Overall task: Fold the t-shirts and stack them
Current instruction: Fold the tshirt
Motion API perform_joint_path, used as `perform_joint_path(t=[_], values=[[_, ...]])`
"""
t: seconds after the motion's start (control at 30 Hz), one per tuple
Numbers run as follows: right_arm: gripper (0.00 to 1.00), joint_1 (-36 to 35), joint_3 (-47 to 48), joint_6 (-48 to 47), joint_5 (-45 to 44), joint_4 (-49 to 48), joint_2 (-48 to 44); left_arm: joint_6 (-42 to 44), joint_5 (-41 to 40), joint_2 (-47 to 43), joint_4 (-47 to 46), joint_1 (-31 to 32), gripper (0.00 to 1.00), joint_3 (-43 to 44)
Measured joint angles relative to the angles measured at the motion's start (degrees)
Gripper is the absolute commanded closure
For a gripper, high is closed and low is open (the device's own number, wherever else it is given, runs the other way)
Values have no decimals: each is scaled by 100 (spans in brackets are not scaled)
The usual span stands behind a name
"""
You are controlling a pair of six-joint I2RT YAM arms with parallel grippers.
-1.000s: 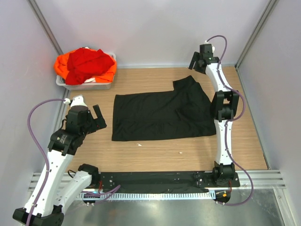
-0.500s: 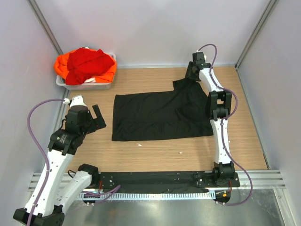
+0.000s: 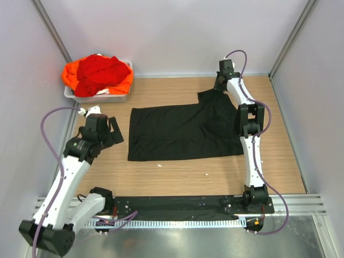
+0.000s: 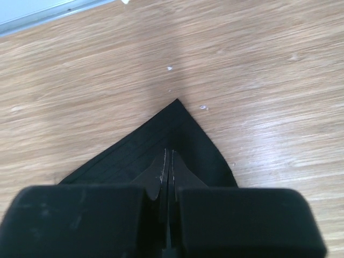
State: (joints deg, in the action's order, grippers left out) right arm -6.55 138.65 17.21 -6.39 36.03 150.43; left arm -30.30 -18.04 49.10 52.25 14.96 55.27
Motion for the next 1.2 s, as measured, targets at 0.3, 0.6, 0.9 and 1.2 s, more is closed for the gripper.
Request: perform_joint_path(t=[0.3, 0.6, 0.9, 1.2], values=[[9, -118, -195, -227, -221, -17, -763, -216, 413, 1252, -352, -11, 9, 907], [9, -66, 407, -369, -404, -127, -339, 94, 210, 262, -179, -11, 5, 728], [20, -35, 350, -413, -472, -129, 197, 238, 166, -9, 33, -11, 5, 267], [58, -37, 116, -501, -564, -378, 258, 260, 168, 136, 22, -11, 5, 146]])
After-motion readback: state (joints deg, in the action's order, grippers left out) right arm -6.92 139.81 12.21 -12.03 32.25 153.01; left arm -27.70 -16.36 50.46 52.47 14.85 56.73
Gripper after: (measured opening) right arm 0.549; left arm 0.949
